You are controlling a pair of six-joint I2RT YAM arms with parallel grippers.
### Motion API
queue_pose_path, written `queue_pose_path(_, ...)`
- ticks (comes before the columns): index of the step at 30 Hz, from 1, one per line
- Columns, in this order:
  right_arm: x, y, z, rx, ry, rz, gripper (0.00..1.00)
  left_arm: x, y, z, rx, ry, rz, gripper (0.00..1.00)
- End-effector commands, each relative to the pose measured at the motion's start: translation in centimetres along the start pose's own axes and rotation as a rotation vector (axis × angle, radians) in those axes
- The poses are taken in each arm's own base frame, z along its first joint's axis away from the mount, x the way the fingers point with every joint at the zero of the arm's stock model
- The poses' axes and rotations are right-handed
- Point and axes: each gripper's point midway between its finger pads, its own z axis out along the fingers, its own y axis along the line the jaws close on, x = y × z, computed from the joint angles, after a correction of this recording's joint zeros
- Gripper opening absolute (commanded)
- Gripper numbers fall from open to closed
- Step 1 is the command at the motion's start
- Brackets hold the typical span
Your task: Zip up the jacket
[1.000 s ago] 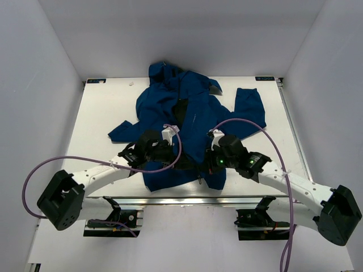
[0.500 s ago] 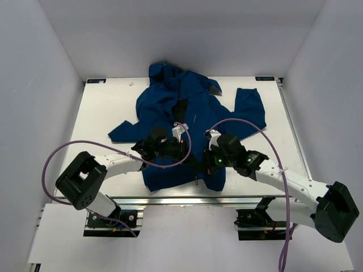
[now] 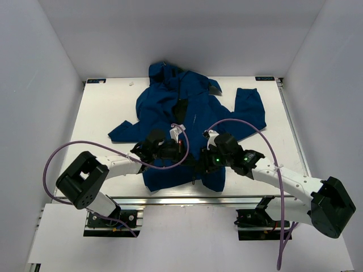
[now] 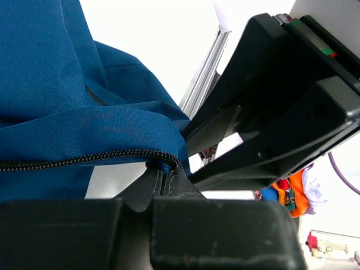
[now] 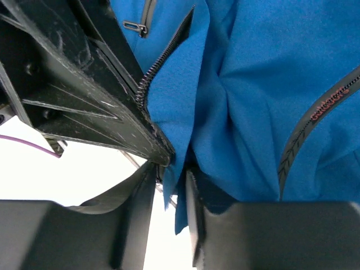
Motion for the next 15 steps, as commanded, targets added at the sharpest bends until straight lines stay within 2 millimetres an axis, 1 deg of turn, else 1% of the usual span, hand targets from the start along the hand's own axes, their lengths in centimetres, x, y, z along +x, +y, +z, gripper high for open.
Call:
queue_pose_path(1, -0.6, 0.8, 0.1, -0.039, -0.023, -0.006, 0.36, -1.3, -2.7, -0.5, 0.087, -0.049, 0.049, 0.00)
queue_pose_path(5, 0.0, 0.2, 0.4, -0.015, -0.001, 0.011, 0.41, -1.4, -2.9, -0.7, 0.085, -0.056, 0.046, 0.00)
queue_pose_path(12, 0.8, -1.4, 0.9, 0.050, 0.009, 0.039, 0.42, -1.6, -3.7, -1.2, 0.104, -0.075, 0.069, 0.00)
queue_pose_path(15, 1.4, -1.4, 0.8, 0.040, 0.019, 0.037, 0.45, -1.6, -4.0, -1.4, 0.112, -0.078, 0.076, 0.00)
